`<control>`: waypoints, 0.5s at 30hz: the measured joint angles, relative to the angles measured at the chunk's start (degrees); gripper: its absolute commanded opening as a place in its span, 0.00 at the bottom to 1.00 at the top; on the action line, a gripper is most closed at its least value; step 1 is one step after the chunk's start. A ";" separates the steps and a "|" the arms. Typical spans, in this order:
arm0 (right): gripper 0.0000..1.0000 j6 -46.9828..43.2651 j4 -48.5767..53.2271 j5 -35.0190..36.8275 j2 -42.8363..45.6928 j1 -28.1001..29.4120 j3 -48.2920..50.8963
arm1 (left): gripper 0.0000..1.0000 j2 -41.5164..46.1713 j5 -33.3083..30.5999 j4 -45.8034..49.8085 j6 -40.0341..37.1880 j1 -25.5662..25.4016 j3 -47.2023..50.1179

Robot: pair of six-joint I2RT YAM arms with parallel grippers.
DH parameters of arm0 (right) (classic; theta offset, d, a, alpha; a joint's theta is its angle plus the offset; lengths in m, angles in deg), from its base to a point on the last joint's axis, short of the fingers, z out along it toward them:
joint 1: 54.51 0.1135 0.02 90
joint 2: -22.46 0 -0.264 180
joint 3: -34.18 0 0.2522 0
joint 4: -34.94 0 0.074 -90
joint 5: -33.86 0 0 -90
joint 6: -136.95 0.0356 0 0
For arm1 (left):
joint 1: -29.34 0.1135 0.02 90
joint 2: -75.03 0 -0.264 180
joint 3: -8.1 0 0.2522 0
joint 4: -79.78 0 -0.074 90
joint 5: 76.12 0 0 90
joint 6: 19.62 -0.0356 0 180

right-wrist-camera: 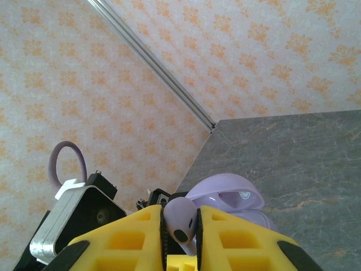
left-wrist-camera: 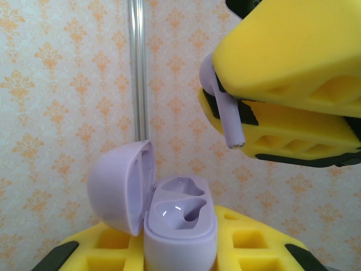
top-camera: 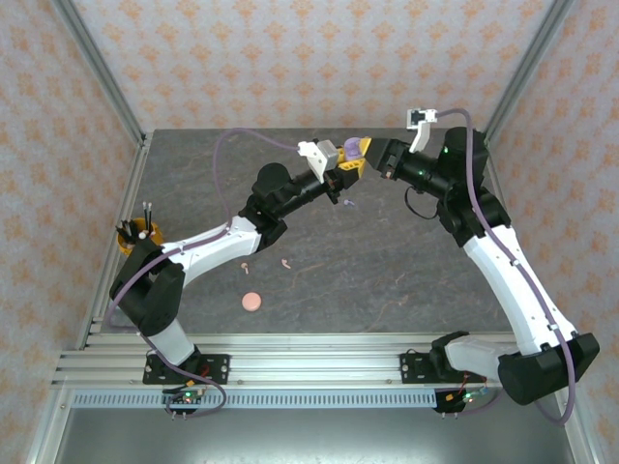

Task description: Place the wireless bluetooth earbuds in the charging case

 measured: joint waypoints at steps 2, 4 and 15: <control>0.20 0.00 0.11 0.00 0.00 0.11 0.15 | 0.00 0.00 0.02 -0.02 0.00 0.00 0.00; 0.20 -0.17 0.26 0.00 0.00 0.17 0.33 | 0.00 0.00 0.04 0.00 0.00 0.00 0.00; 0.19 -1.70 0.70 1.05 -1.88 0.24 0.83 | 0.00 0.00 0.85 0.92 -0.02 0.22 -0.02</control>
